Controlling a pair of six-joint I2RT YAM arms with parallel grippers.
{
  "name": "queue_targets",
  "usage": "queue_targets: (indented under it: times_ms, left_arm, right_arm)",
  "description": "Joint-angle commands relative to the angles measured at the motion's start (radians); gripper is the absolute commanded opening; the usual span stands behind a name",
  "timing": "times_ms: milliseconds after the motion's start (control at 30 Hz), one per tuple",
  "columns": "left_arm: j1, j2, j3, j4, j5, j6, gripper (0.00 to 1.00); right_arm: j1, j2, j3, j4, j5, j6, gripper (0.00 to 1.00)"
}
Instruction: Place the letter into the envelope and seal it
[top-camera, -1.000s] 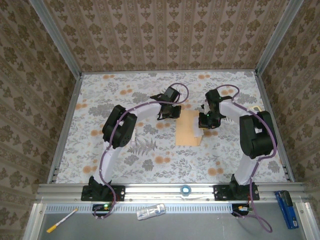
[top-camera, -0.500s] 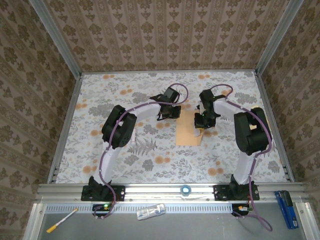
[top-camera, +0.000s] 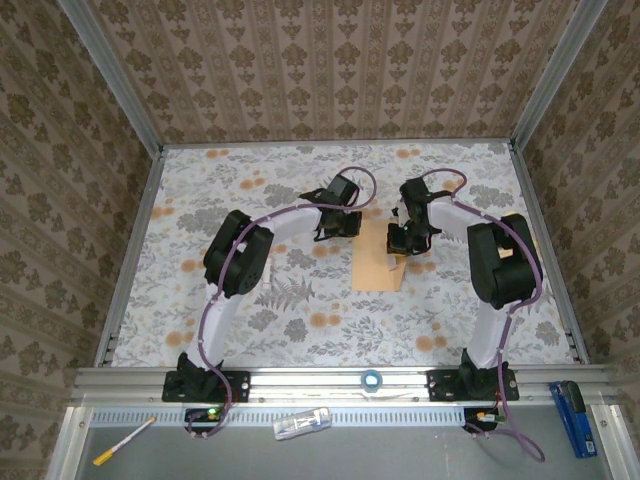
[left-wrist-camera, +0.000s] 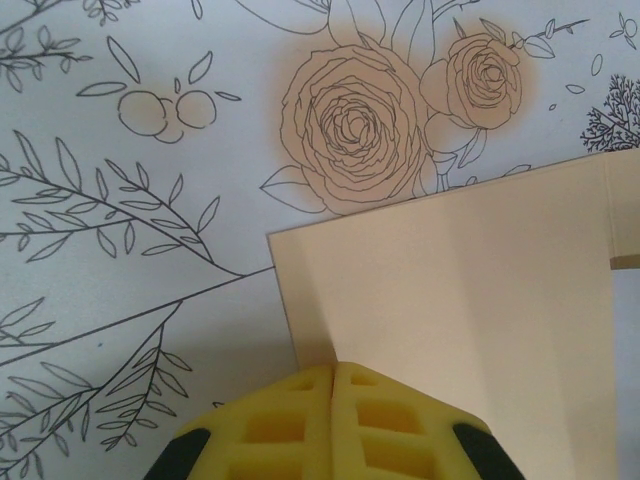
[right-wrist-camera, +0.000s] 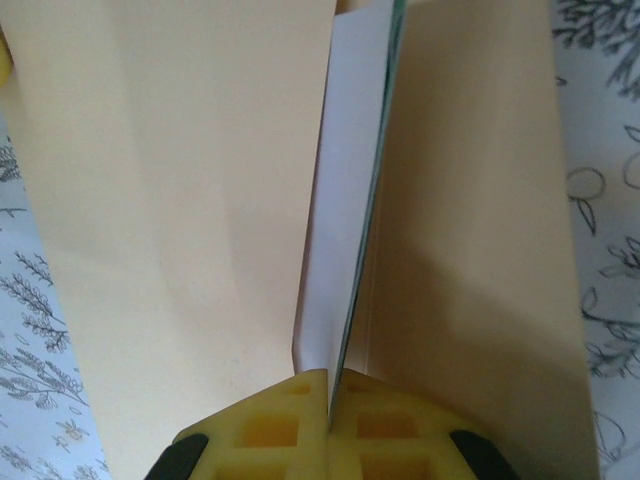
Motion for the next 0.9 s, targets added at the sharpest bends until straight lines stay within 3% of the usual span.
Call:
queue_targets:
  times_ms: [0,167,533,633,867]
  left_arm:
    - [-0.006,0.016,-0.038,-0.085,0.006,-0.012,0.00]
    - [-0.005,0.014,-0.038,-0.090,0.006,-0.010,0.00]
    - [-0.004,0.017,-0.043,-0.086,0.008,-0.014,0.00]
    - [-0.004,0.018,-0.041,-0.086,0.009,-0.014,0.00]
    - [-0.005,0.016,-0.045,-0.087,0.010,-0.014,0.00]
  right_arm:
    - [0.001,0.030,-0.015,0.045,-0.049,0.015,0.00]
    - [-0.010,0.015,-0.019,0.032,-0.024,0.012,0.00]
    - [-0.048,-0.036,-0.027,-0.013,0.017,-0.004,0.10]
    - [-0.053,-0.044,-0.034,-0.007,0.017,0.001,0.17]
    - [-0.059,-0.042,-0.037,-0.002,0.015,0.009,0.17]
